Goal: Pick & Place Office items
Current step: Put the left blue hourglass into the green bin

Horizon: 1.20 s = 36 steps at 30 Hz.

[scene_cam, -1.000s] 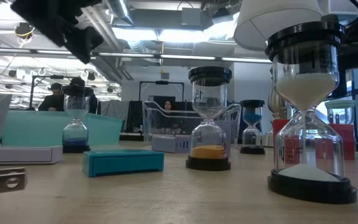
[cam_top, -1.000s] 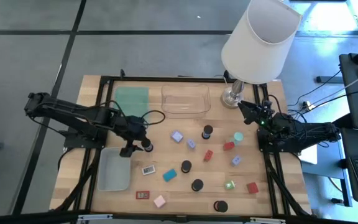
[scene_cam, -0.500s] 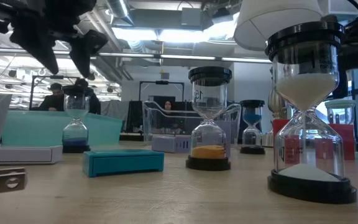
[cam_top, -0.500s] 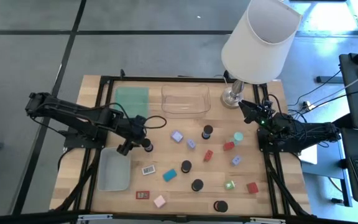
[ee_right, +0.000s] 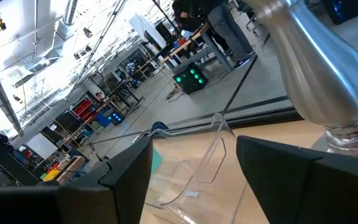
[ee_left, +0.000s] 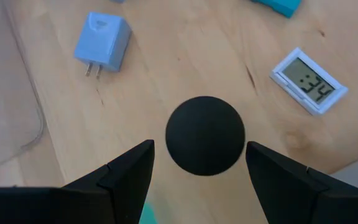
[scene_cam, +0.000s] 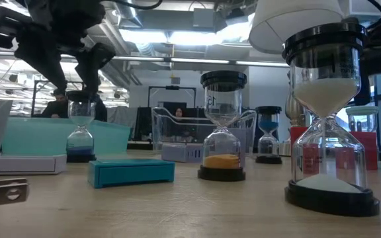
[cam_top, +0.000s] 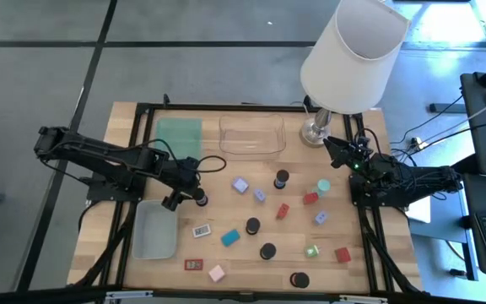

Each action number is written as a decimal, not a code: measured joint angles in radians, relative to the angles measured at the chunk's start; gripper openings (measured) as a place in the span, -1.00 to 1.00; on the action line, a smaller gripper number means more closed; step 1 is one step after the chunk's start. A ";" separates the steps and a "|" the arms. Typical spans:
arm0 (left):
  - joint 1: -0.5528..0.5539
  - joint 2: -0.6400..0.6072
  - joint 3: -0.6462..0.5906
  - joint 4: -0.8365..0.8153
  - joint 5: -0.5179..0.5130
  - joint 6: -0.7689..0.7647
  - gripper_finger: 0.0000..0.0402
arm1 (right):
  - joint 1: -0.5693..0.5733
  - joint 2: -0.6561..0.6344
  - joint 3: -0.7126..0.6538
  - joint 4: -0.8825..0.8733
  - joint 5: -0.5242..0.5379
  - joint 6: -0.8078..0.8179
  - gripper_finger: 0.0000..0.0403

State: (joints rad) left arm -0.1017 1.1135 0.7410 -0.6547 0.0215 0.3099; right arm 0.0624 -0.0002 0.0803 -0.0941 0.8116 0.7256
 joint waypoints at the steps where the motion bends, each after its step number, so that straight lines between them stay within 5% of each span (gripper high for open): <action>1: 0.000 0.000 0.000 -0.001 0.000 -0.001 0.25 | 0.000 0.000 0.000 0.000 0.000 0.000 0.18; 31: 0.000 0.128 0.000 0.084 0.024 -0.011 0.25 | 0.000 0.000 0.000 -0.050 0.000 -0.001 0.18; 36: 0.000 0.128 0.000 0.097 0.023 -0.012 0.12 | 0.000 0.000 0.000 -0.050 0.000 -0.001 0.18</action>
State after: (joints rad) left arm -0.1017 1.2419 0.7410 -0.5580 0.0444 0.2984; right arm 0.0624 -0.0002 0.0803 -0.1441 0.8120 0.7250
